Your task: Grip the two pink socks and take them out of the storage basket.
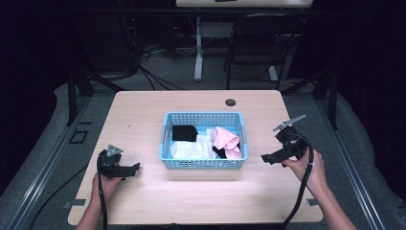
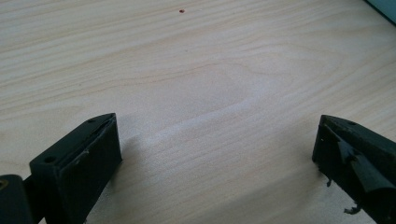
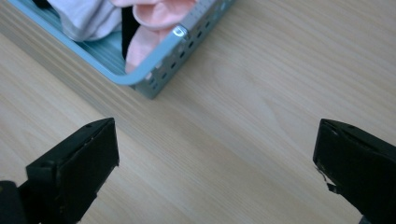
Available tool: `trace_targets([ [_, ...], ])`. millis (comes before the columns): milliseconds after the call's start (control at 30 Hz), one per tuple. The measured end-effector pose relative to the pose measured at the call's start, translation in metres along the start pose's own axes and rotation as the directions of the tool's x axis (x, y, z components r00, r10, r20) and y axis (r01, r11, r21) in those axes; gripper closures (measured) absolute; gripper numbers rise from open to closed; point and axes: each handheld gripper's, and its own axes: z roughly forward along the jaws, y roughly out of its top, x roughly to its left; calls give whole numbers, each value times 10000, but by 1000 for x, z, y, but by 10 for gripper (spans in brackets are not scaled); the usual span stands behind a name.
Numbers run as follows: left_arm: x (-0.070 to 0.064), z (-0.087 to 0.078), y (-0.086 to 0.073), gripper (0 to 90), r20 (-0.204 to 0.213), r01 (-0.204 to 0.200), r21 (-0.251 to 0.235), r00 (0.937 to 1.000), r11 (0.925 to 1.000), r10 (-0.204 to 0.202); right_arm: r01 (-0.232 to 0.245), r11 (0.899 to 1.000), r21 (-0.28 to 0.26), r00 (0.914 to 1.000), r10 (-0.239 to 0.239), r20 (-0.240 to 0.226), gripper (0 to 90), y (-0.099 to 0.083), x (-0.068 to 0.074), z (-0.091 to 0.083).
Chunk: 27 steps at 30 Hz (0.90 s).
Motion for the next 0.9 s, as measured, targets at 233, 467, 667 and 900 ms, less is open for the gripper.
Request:
trace_targets([
  [233, 0, 0, 0, 10, 2, 0, 0, 10000, 10000, 0, 519, 9987, -3, 9985, -519, -176, 0, 31, 13, -4],
  [467, 0, 0, 0, 9, 1, 0, 0, 10000, 10000, 0, 859, 9962, -120, 9956, -863, -354, 1, 53, 24, 2],
  [667, 0, 0, 0, 10, 16, -10, 42, 10000, 10000, 10, 981, 9950, -187, 9931, -991, -631, 3, 71, 32, 15],
  [900, 0, 0, 0, 9, 2, 23, -18, 10000, 10000, -23, 1243, 9921, -155, 9874, -1252, -963, 25, 94, 41, 37],
])
